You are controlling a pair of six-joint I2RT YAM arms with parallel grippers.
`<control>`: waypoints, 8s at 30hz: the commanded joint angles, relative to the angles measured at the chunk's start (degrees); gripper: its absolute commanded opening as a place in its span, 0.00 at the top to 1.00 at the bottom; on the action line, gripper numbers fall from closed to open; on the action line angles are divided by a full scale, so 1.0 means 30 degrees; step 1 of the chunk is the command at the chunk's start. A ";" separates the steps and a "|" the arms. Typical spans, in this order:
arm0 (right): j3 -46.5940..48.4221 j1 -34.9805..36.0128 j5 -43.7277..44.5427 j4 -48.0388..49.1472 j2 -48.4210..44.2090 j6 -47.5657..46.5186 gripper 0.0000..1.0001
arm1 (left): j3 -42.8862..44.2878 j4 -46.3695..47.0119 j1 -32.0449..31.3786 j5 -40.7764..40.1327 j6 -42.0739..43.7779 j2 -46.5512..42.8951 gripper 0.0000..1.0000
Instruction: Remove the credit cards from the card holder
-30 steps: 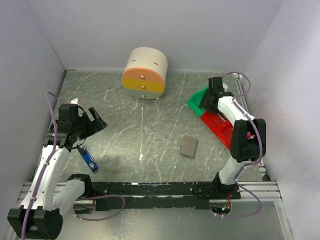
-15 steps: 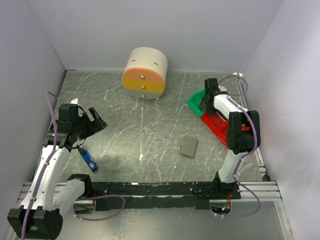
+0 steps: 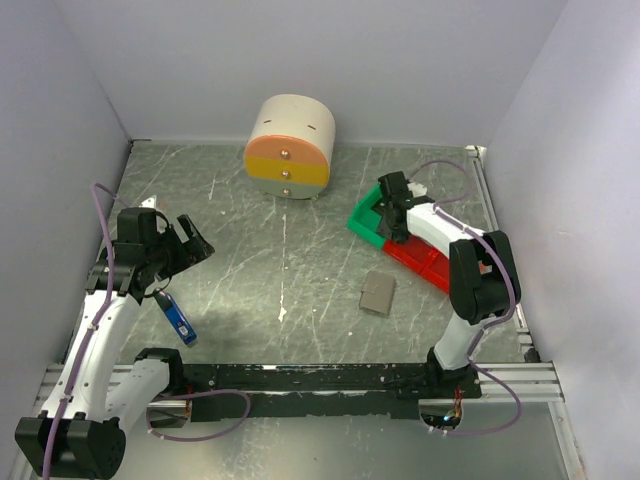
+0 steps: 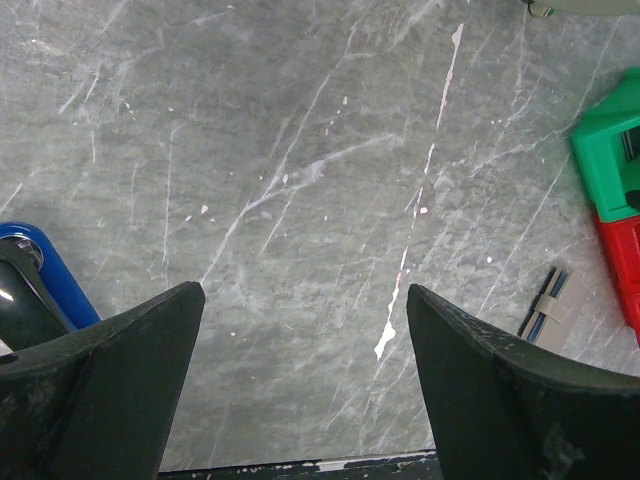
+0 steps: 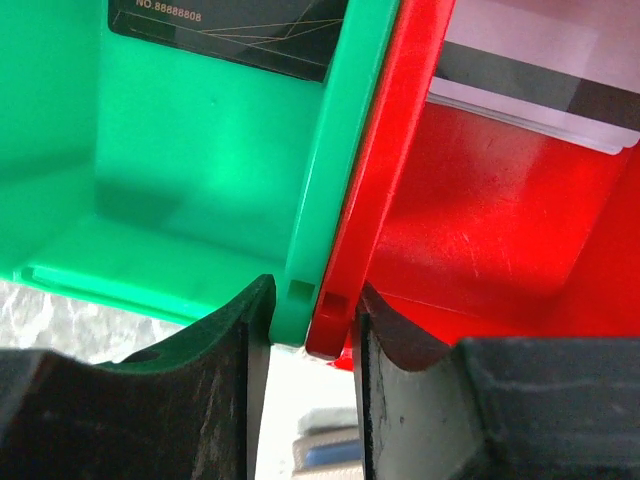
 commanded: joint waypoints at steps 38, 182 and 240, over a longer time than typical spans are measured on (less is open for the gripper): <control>0.5107 1.3401 0.1483 -0.0806 0.3820 0.1011 0.64 | -0.0096 -0.0367 0.0196 0.0590 0.0178 -0.0444 0.05; -1.4042 1.1559 -0.7164 0.6056 -1.1016 0.6208 0.56 | -0.3770 0.7690 -1.1107 0.5366 -0.3643 0.2455 0.16; -0.7108 1.6154 0.0834 -0.1669 -0.4114 0.6859 0.76 | -0.3768 1.2350 -1.6399 0.1903 -0.7391 1.0861 0.34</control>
